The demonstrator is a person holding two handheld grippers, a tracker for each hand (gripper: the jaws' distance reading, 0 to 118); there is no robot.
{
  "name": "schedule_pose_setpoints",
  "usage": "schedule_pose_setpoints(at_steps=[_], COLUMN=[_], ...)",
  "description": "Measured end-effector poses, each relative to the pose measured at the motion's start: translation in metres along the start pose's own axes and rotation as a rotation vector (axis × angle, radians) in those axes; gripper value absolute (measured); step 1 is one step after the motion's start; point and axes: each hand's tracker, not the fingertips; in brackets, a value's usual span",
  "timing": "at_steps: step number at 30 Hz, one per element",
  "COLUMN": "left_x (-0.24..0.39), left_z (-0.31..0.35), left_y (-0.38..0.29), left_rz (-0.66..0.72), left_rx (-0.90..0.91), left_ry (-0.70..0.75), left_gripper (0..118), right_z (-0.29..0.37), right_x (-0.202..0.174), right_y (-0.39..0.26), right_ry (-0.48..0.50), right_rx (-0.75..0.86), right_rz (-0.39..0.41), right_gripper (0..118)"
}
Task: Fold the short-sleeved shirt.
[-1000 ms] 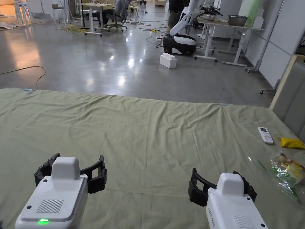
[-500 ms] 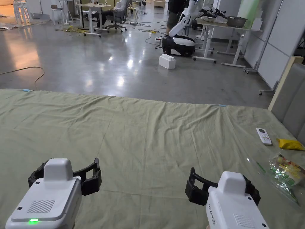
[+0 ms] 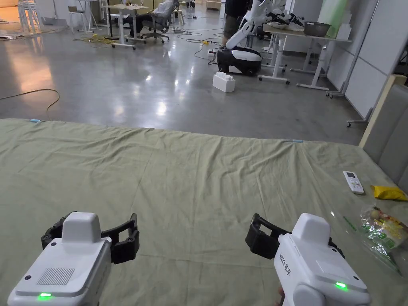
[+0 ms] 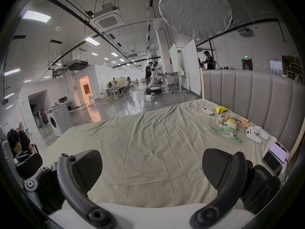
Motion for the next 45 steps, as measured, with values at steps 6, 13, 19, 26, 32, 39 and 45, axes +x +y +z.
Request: schedule_pose_setpoints(at_steps=[6, 13, 19, 26, 32, 39, 45], left_x=[0.000, -0.005, -0.011, -0.013, -0.013, -0.009, -0.005], left_z=[0.001, 0.000, 0.001, -0.002, 0.000, -0.002, -0.004], left_y=[0.000, -0.007, -0.011, -0.011, -0.015, -0.017, -0.016], left_rz=[-0.002, -0.038, -0.024, -0.022, -0.063, -0.075, -0.092], left_rx=[0.038, 0.030, 0.061, 0.030, 0.037, 0.034, 0.055], left_ry=[0.000, 0.015, 0.035, 0.055, 0.052, 0.052, 0.045], left_gripper=[105, 110, 110, 110, 110, 110, 110], right_z=[-0.007, -0.013, -0.015, -0.022, -0.024, -0.026, -0.021], right_x=[0.000, 0.001, -0.004, -0.007, -0.003, 0.003, 0.008], right_y=[0.005, 0.001, -0.005, -0.009, -0.013, -0.017, -0.021], right_ry=[-0.008, -0.040, -0.054, -0.098, -0.099, -0.094, -0.054], right_rx=[-0.093, -0.126, -0.132, -0.130, -0.147, -0.146, -0.026], right_rz=[-0.080, -0.066, 0.003, 0.066, 0.070, 0.047, 0.063], right_gripper=[118, 118, 118, 115, 115, 115, 115])
